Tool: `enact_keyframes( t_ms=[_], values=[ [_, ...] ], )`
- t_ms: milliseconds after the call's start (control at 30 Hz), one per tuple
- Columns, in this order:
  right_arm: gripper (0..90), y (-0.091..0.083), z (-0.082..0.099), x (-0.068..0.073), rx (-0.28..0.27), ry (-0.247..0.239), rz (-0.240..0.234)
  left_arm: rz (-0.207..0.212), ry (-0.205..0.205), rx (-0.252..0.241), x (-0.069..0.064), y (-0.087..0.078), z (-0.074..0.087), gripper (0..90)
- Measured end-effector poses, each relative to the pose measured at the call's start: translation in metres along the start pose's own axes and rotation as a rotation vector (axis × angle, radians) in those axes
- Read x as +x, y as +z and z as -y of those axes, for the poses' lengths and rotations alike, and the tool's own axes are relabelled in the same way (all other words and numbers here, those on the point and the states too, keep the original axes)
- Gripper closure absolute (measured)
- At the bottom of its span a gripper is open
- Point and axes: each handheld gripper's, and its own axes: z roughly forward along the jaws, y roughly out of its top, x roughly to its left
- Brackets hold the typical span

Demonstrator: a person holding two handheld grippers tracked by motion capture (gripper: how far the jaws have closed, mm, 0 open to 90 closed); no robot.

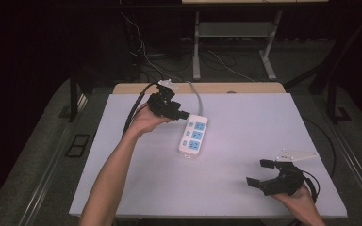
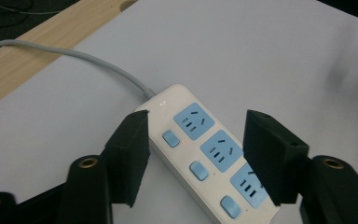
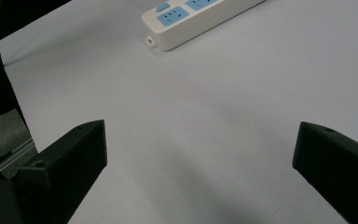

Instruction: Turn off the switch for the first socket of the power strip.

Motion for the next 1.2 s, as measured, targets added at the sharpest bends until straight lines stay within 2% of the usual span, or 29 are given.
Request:
enact_keyframes(
  t_ms=[133,333,533,567,800,1200],
  values=[
    [2.7,0.0,0.0,0.0,0.0,0.001,0.0,0.007,0.003,0.011,0.003,0.006,-0.002,49.5],
    [2.7,0.0,0.0,0.0,0.004,-0.004,0.004,0.012,-0.007,0.019,0.008,0.013,-0.003,72.0],
    [2.7,0.0,-0.001,0.0,0.005,-0.006,0.006,0.006,-0.024,0.023,0.016,0.023,0.0,88.8],
    [2.7,0.0,-0.001,0.0,0.005,-0.008,0.006,-0.001,-0.035,0.021,0.017,0.026,0.0,89.0],
    [2.7,0.003,-0.001,0.001,0.019,-0.016,0.009,-0.01,-0.037,0.025,0.021,0.04,0.003,89.3],
    [2.7,0.004,-0.001,0.001,0.025,-0.022,0.01,-0.005,-0.066,0.045,0.027,0.058,0.008,89.4]
  ],
)
